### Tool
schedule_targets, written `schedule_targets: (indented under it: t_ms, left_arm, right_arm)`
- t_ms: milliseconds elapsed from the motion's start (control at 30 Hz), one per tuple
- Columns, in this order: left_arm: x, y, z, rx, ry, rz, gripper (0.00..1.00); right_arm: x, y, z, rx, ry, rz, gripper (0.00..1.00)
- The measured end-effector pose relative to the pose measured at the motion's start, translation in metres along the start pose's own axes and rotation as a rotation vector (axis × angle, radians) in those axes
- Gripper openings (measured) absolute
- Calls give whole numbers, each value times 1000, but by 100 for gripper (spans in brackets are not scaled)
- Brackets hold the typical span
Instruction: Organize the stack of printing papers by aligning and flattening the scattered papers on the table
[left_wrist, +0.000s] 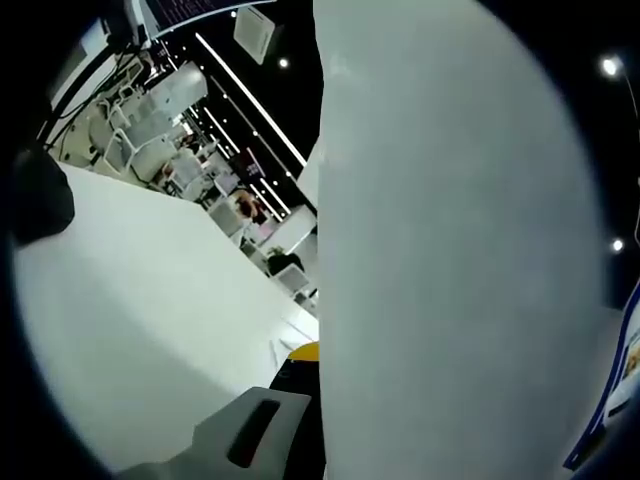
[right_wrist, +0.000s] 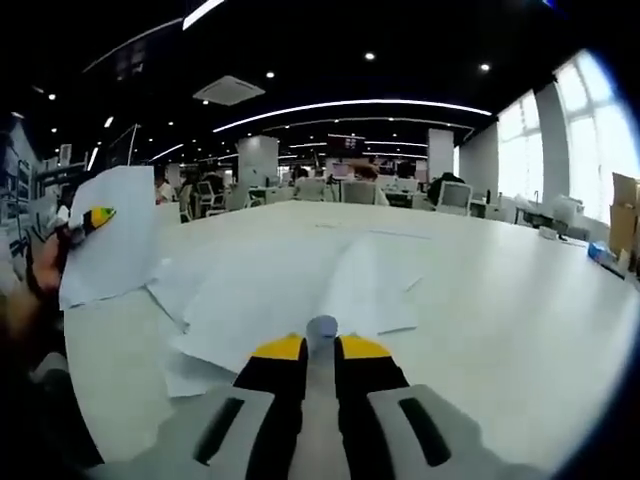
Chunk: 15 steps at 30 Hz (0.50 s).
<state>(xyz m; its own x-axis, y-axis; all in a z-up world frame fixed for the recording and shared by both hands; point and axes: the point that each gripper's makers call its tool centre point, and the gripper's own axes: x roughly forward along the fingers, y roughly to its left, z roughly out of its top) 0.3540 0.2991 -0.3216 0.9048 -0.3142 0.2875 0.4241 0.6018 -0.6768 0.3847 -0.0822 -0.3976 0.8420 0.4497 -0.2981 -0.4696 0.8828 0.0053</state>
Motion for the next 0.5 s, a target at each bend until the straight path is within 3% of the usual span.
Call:
schedule_targets:
  t_ms: [500]
  left_arm:
    - [0, 3, 1, -7, 1, 0, 6]
  right_arm:
    - [2, 0, 4, 20, -20, 19, 1]
